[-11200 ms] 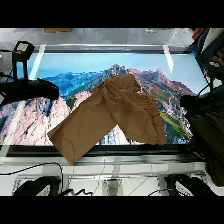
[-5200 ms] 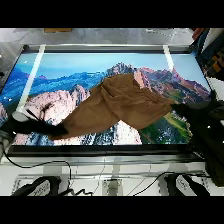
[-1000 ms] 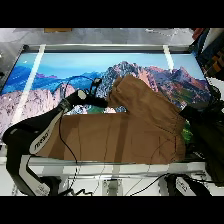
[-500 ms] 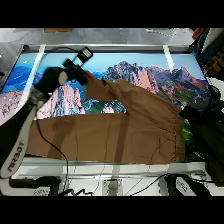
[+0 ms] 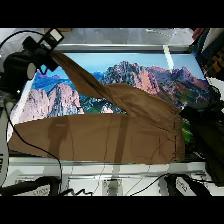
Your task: Fold the clothes and pants, and hang the long-sleeved shirts on hangers.
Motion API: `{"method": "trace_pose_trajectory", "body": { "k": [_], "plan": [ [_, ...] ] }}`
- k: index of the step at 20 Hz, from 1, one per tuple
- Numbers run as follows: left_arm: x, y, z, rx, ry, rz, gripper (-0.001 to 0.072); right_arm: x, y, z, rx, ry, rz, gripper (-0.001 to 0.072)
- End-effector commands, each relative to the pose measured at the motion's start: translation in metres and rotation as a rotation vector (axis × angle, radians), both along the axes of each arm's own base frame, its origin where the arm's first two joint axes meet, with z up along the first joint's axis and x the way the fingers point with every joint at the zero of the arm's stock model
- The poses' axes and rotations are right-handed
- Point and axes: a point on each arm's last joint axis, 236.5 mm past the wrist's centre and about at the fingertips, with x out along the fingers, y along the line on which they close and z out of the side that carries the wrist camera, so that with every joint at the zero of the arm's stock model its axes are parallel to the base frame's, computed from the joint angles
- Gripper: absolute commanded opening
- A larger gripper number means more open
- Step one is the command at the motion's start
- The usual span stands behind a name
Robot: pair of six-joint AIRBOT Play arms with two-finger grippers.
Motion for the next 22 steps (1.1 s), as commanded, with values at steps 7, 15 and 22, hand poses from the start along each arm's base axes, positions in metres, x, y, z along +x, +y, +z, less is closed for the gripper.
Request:
{"method": "trace_pose_trajectory", "body": {
  "k": [7, 15, 22],
  "plan": [
    [0.008, 0.095, -0.038, 0.012, 0.077, 0.173, 0.0016, 0.031, -0.022, 0.015, -0.077, -0.144, -0.052, 0.0534],
    [-0.001, 0.100, 0.040, 0.037, -0.124, 0.151, 0.0007, 0.063, -0.051, 0.007, -0.127, -0.211, -0.133, 0.0531],
    [-0.150, 0.199, -0.217, -0.089, 0.709, 0.373, 0.0010, 0.064, -0.048, 0.000, -0.105, -0.195, -0.136, 0.0531]
  ]
}}
